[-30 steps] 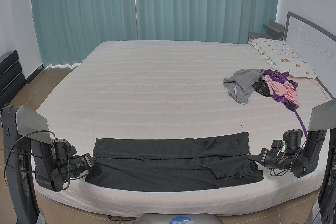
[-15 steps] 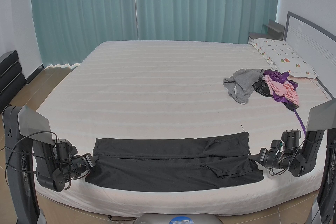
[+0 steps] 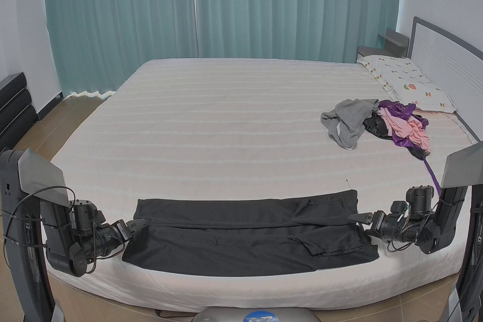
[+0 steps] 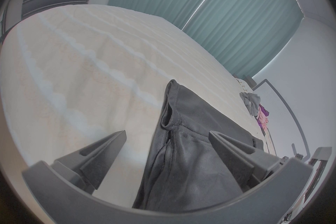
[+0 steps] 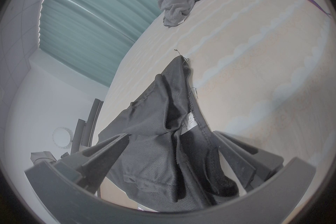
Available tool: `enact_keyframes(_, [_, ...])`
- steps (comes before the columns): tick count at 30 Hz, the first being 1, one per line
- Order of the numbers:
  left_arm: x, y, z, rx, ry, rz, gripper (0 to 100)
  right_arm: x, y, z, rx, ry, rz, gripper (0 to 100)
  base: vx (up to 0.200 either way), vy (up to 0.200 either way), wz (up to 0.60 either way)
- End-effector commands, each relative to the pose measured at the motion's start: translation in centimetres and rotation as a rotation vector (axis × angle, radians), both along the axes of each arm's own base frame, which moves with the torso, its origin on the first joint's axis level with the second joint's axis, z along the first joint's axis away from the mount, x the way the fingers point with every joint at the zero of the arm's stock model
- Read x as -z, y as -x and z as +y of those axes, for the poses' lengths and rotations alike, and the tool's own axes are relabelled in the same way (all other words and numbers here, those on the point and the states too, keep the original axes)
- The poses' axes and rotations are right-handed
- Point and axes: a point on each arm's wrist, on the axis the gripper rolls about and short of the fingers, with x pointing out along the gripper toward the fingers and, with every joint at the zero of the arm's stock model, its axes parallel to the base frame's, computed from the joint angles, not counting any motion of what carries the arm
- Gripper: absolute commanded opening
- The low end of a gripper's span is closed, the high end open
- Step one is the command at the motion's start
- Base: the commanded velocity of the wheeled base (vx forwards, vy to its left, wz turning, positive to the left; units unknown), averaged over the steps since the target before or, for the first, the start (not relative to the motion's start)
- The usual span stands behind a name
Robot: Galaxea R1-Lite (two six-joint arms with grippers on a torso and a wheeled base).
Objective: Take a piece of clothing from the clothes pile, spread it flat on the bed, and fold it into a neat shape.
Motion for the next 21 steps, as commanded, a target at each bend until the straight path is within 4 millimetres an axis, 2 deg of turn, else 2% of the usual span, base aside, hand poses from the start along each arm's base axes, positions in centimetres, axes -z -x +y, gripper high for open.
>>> enact_keyframes(1, [-2.0,2.2,0.8,-0.017,0.041,0.003,100,-0.9,0.3,-0.4,0.032,-0.024,-0.004,100,0.0,0.0,0.0])
enact_keyframes(5, [-1.8,4.1,0.6,0.062,0.084,0.051,100,-0.7,0.8,-0.6,0.04,-0.026,0.016,100,0.0,0.0,0.0])
enact_keyframes(9, [-1.2,5.0,0.4,0.147,0.019,0.072,100,-0.6,1.1,-0.7,0.042,-0.026,0.028,100,0.0,0.0,0.0])
enact_keyframes(18, [0.1,5.3,0.4,0.166,-0.01,0.11,100,-0.6,1.2,-0.6,0.039,-0.027,0.017,100,0.0,0.0,0.0])
enact_keyframes(19, [0.1,5.3,0.4,0.167,-0.011,0.109,0,-0.6,1.2,-0.6,0.039,-0.027,0.018,100,0.0,0.0,0.0])
enact_keyframes(21, [-0.1,5.4,0.4,0.167,-0.019,0.098,0,-0.5,1.2,-0.6,0.039,-0.027,0.015,100,0.0,0.0,0.0])
